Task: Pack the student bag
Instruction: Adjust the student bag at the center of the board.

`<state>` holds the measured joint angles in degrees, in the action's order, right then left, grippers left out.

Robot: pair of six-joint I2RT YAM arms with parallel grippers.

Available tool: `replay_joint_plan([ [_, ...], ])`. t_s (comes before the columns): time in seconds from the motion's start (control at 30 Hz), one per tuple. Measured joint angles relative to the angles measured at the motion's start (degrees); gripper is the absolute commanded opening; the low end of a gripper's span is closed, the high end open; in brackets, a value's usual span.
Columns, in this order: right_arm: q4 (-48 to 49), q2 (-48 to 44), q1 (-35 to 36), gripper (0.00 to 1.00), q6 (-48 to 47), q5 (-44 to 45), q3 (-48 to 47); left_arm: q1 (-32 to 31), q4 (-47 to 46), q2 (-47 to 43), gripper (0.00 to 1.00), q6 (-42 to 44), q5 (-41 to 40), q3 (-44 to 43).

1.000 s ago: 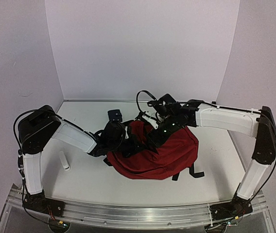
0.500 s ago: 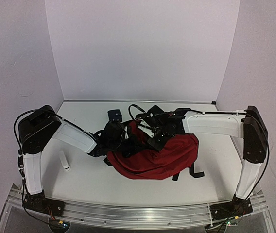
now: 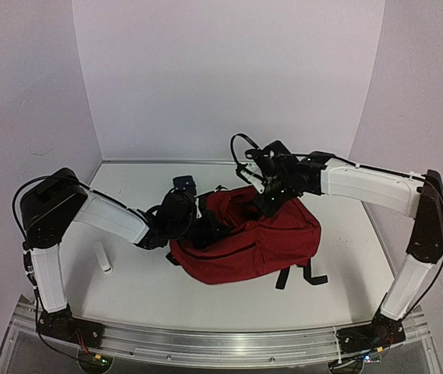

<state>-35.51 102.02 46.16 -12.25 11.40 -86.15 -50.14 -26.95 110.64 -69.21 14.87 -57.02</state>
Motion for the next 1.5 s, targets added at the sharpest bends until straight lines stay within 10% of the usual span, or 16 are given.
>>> replay_joint_plan([
  [0.23, 1.2, -8.1, -3.3, 0.06, 3.7, -10.5, 8.4, -0.1, 0.0, -2.6, 0.0, 0.0, -0.1, 0.8],
  [0.57, -1.0, -4.2, -1.0, 0.55, 1.2, -6.5, 6.0, 0.1, 4.4, -0.7, 0.0, 0.8, -0.1, 0.0],
  [1.5, -16.4, 14.6, 7.1, 0.65, -10.7, 3.1, -19.5, 0.5, 5.6, -0.7, 0.0, 1.7, -0.3, 0.0],
])
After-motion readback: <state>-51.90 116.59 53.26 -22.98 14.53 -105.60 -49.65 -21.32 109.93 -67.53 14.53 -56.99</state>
